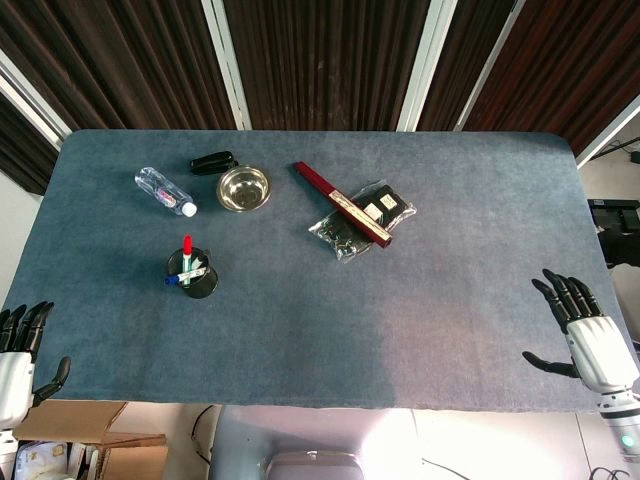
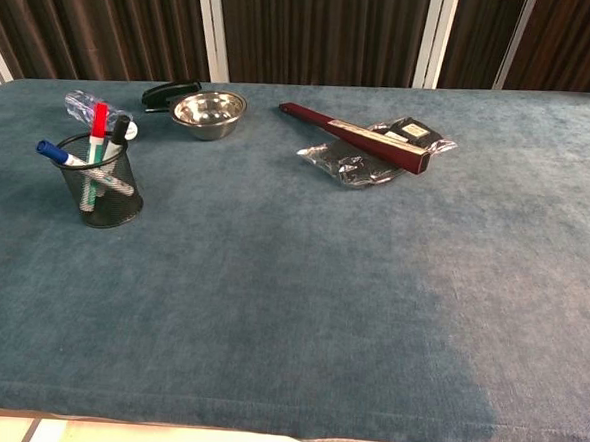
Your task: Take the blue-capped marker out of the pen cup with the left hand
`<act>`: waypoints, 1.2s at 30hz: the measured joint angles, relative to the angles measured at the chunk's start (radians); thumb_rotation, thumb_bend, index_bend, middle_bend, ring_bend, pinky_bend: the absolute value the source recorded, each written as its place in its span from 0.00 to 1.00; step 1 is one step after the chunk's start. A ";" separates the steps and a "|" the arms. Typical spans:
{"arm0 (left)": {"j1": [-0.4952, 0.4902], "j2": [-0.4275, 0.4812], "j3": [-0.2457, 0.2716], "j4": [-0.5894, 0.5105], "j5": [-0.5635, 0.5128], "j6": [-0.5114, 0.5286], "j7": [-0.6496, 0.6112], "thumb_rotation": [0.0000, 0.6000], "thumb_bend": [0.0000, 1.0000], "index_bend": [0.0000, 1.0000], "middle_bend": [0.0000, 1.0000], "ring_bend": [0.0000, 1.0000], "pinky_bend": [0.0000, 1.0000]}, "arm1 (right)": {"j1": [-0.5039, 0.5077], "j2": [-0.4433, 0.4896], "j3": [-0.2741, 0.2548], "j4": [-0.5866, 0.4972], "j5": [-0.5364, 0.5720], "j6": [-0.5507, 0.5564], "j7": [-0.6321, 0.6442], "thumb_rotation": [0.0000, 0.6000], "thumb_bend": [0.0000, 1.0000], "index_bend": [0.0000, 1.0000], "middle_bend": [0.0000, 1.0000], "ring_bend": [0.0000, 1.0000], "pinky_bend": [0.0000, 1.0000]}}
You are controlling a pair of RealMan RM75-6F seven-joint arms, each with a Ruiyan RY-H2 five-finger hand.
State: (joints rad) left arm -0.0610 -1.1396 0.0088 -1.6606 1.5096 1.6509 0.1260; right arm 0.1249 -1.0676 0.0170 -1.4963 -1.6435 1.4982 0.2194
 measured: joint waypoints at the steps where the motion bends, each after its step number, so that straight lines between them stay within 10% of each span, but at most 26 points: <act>1: 0.000 -0.001 -0.002 0.001 0.002 -0.001 0.000 1.00 0.37 0.08 0.10 0.05 0.03 | 0.000 0.000 -0.002 -0.002 -0.004 0.001 -0.003 1.00 0.15 0.00 0.03 0.00 0.04; 19: -0.196 -0.017 -0.101 -0.048 0.023 -0.243 0.070 1.00 0.42 0.25 0.24 0.17 0.13 | 0.011 0.006 0.006 -0.012 -0.008 0.007 0.000 1.00 0.15 0.00 0.03 0.00 0.04; 26: -0.366 -0.151 -0.178 0.001 -0.087 -0.441 0.234 1.00 0.41 0.23 0.23 0.19 0.15 | 0.013 0.006 0.004 -0.009 -0.005 0.002 0.005 1.00 0.15 0.00 0.03 0.00 0.04; 36: -0.421 -0.321 -0.212 0.159 -0.192 -0.428 0.363 1.00 0.40 0.35 0.34 0.33 0.21 | 0.005 0.005 0.002 0.010 0.002 0.011 0.026 1.00 0.15 0.00 0.02 0.00 0.04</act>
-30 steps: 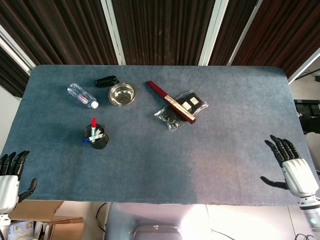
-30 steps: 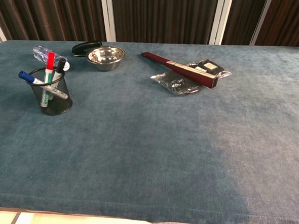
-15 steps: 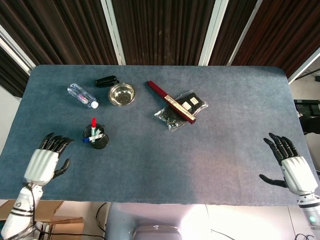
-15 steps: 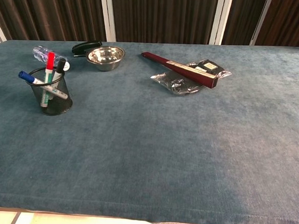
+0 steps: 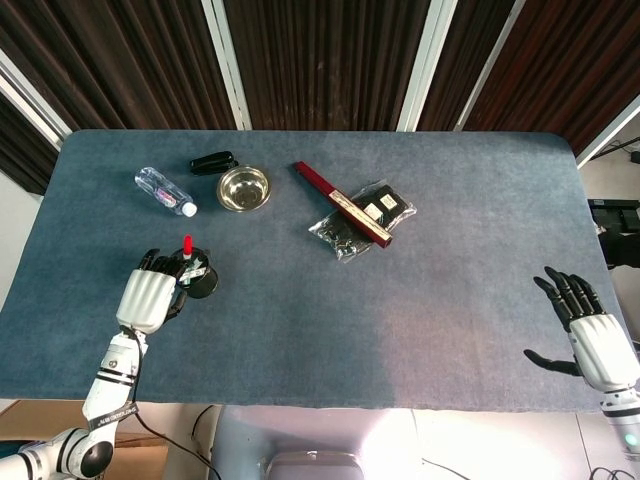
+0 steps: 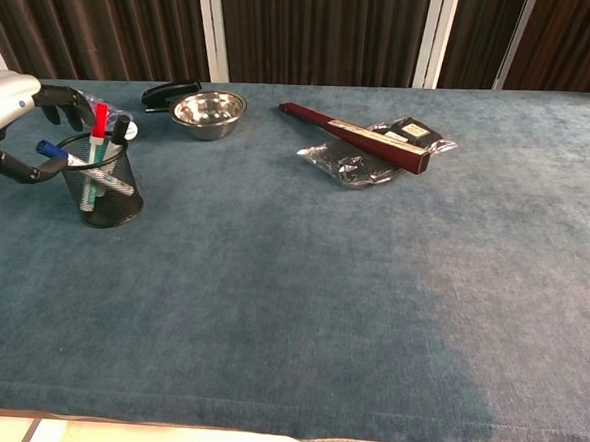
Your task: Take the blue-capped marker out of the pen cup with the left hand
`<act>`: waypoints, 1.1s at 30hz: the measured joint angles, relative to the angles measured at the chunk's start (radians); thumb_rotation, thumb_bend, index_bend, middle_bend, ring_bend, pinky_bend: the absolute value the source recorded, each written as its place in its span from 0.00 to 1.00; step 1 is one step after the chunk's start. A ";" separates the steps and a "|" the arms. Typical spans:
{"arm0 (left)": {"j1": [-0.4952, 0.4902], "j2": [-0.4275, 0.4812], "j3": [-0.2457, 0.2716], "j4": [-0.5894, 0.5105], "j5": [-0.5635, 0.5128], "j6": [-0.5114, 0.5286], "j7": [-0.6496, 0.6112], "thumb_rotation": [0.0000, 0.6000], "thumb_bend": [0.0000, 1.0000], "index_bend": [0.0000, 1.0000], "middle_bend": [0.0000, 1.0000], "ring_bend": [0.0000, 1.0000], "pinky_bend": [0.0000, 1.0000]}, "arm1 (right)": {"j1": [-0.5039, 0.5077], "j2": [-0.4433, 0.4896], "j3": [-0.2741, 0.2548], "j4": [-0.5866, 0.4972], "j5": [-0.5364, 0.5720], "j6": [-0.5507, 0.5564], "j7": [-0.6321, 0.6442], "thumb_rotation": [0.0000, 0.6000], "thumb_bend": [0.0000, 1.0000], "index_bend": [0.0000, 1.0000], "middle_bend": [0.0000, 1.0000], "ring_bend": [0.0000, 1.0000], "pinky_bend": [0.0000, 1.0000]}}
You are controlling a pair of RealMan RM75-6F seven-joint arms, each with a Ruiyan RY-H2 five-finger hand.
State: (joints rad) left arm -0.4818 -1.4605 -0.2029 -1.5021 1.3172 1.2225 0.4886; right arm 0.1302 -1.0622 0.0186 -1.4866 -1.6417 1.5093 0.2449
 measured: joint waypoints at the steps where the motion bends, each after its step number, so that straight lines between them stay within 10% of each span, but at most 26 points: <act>1: 0.000 -0.007 0.000 0.011 -0.004 0.005 0.000 1.00 0.40 0.37 0.36 0.33 0.21 | 0.000 -0.001 0.000 0.002 0.000 0.001 0.001 1.00 0.15 0.00 0.02 0.00 0.04; 18: -0.011 -0.054 0.003 0.127 -0.021 0.029 -0.056 1.00 0.40 0.51 0.52 0.44 0.24 | -0.001 -0.007 -0.003 0.015 0.004 -0.001 0.012 1.00 0.15 0.00 0.02 0.00 0.04; 33: -0.027 -0.001 0.020 0.116 0.012 0.012 -0.102 1.00 0.62 0.68 0.76 0.63 0.29 | -0.006 -0.005 -0.006 0.020 0.005 0.004 0.030 1.00 0.15 0.00 0.02 0.00 0.04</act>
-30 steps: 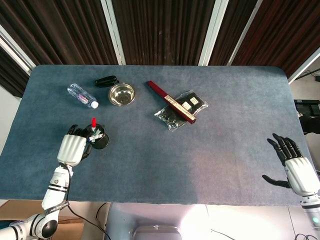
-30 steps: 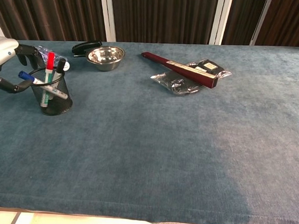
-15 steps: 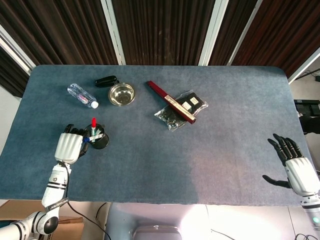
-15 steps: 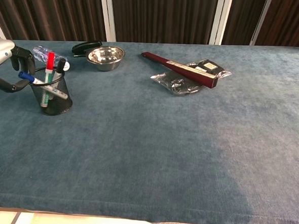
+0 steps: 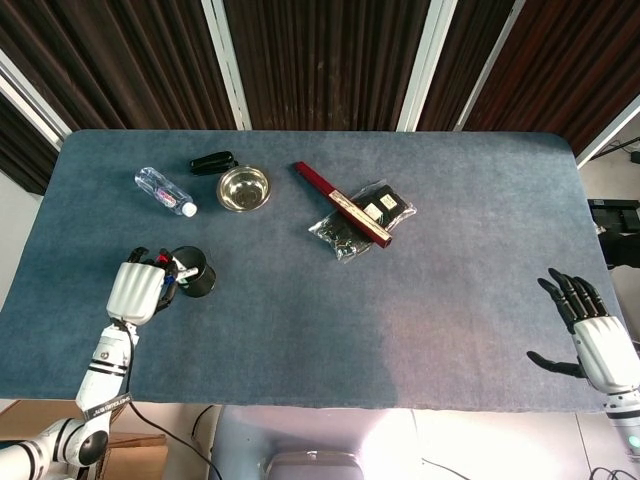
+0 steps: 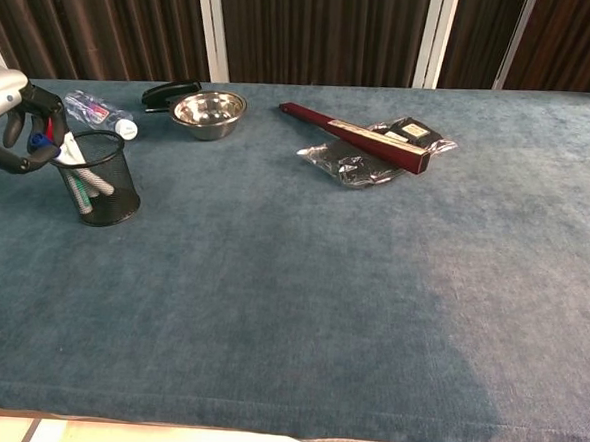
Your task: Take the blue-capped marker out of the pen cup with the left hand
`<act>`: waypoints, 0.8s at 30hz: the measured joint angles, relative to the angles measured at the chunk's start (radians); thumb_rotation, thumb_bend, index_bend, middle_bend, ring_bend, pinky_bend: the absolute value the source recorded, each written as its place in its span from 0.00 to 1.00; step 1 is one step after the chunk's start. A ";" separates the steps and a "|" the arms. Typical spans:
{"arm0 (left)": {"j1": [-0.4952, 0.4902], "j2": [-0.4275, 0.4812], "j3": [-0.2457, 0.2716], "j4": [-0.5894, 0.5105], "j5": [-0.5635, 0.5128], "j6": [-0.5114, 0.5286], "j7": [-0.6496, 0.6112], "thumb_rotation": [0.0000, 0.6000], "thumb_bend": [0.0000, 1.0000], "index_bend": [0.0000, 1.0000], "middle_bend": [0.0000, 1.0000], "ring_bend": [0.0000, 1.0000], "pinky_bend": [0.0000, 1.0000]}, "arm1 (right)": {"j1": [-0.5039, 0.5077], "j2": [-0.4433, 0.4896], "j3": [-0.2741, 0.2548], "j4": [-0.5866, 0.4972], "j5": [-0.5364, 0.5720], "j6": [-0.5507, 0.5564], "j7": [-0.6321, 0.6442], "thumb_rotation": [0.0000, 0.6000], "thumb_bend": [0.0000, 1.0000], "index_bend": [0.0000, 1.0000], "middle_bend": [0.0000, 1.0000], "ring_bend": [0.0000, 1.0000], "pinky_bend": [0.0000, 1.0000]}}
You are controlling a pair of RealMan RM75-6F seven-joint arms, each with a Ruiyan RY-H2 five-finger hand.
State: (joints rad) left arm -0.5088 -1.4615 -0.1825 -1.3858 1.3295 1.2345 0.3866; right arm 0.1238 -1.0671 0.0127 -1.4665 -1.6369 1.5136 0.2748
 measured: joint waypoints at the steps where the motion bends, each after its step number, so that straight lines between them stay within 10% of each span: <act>1: 0.001 0.010 0.002 -0.012 0.006 0.002 -0.003 1.00 0.62 0.68 0.77 0.63 0.29 | 0.000 0.000 0.000 0.000 -0.001 0.000 0.000 1.00 0.15 0.00 0.02 0.00 0.04; 15: 0.015 0.126 -0.012 -0.247 0.167 0.153 -0.016 1.00 0.62 0.71 0.79 0.64 0.31 | 0.006 0.002 0.001 -0.010 -0.007 -0.003 -0.008 1.00 0.15 0.00 0.02 0.00 0.04; 24: -0.129 -0.074 -0.065 -0.144 0.142 0.041 0.052 1.00 0.62 0.71 0.79 0.63 0.29 | 0.010 0.005 0.001 -0.011 -0.010 -0.005 -0.007 1.00 0.15 0.00 0.02 0.00 0.04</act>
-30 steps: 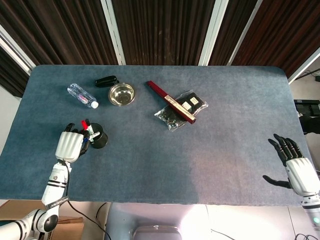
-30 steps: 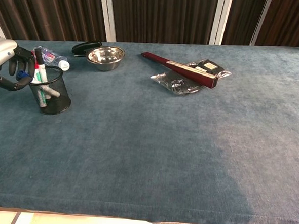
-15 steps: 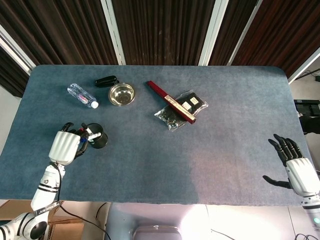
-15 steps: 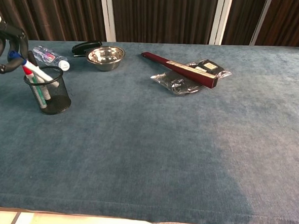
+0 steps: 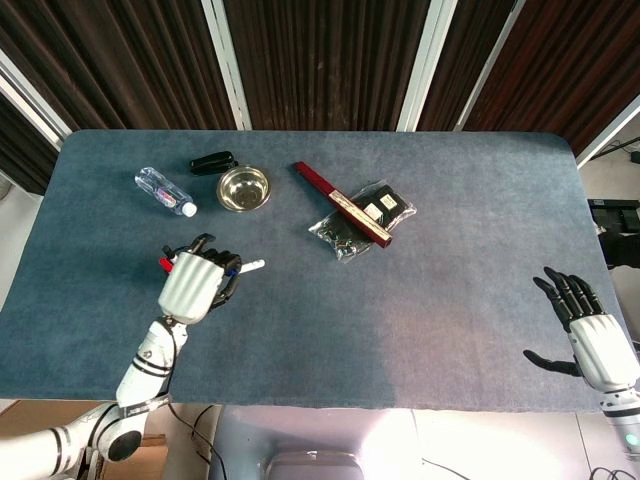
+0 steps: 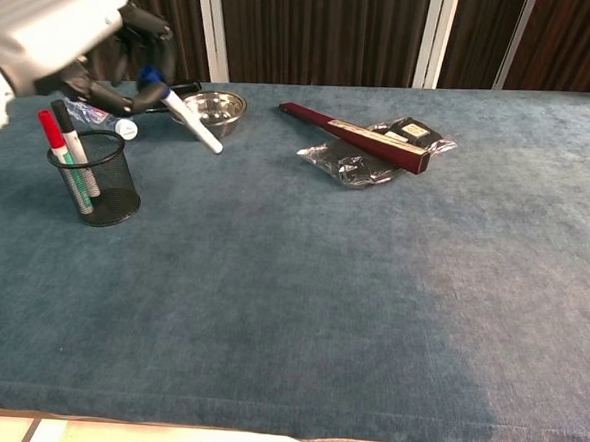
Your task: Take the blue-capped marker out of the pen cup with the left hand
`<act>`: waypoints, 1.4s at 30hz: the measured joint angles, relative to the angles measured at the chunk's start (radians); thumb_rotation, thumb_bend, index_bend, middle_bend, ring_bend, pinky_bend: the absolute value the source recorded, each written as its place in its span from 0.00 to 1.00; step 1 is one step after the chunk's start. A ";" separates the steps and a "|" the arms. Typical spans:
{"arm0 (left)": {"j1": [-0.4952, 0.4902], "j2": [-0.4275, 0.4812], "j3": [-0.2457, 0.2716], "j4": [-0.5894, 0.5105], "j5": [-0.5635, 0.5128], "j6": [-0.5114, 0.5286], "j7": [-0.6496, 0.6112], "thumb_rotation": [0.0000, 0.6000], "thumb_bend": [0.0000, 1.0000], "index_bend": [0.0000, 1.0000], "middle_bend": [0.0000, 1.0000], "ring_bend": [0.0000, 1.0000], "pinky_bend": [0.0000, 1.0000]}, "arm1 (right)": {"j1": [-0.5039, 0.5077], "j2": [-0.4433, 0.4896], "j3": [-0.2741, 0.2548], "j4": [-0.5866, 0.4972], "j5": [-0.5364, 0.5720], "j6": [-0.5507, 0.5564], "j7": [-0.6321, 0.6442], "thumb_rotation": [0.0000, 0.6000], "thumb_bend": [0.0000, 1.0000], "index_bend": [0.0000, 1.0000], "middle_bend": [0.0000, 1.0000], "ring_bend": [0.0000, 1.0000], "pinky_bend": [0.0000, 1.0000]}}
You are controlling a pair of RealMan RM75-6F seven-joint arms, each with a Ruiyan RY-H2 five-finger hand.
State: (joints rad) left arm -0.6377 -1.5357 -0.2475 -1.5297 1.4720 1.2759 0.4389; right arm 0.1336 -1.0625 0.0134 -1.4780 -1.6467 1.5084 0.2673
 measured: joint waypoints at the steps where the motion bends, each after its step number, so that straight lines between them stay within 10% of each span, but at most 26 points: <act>1: -0.016 -0.029 -0.008 0.028 -0.008 -0.009 0.008 1.00 0.62 0.72 0.79 0.63 0.29 | 0.000 0.000 -0.001 0.001 0.000 0.000 0.001 1.00 0.15 0.00 0.02 0.00 0.04; 8: -0.133 -0.272 -0.074 0.298 -0.098 -0.058 0.088 1.00 0.57 0.64 0.74 0.57 0.25 | -0.002 0.001 -0.002 0.003 -0.001 0.005 0.004 1.00 0.15 0.00 0.02 0.00 0.04; 14: -0.170 -0.361 -0.123 0.348 -0.260 -0.097 0.216 1.00 0.34 0.09 0.18 0.08 0.09 | -0.004 0.001 -0.002 0.006 0.003 0.005 0.007 1.00 0.15 0.00 0.02 0.00 0.04; 19: -0.161 -0.348 -0.137 0.236 -0.334 -0.092 0.298 1.00 0.32 0.00 0.02 0.00 0.03 | -0.007 0.003 -0.002 0.008 0.003 0.010 0.009 1.00 0.15 0.00 0.02 0.00 0.04; 29: -0.011 -0.049 -0.102 -0.208 -0.337 -0.007 0.269 1.00 0.31 0.01 0.08 0.02 0.02 | -0.012 0.001 -0.004 0.018 0.007 0.012 0.019 1.00 0.15 0.00 0.02 0.00 0.04; 42: 0.332 0.398 0.083 -0.276 -0.230 0.150 -0.045 1.00 0.31 0.09 0.11 0.03 0.01 | -0.003 -0.005 -0.002 0.037 0.015 -0.009 0.049 1.00 0.15 0.00 0.02 0.00 0.04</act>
State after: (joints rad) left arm -0.3056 -1.1373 -0.1645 -1.8059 1.2419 1.4257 0.3937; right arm 0.1308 -1.0678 0.0112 -1.4411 -1.6318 1.4994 0.3162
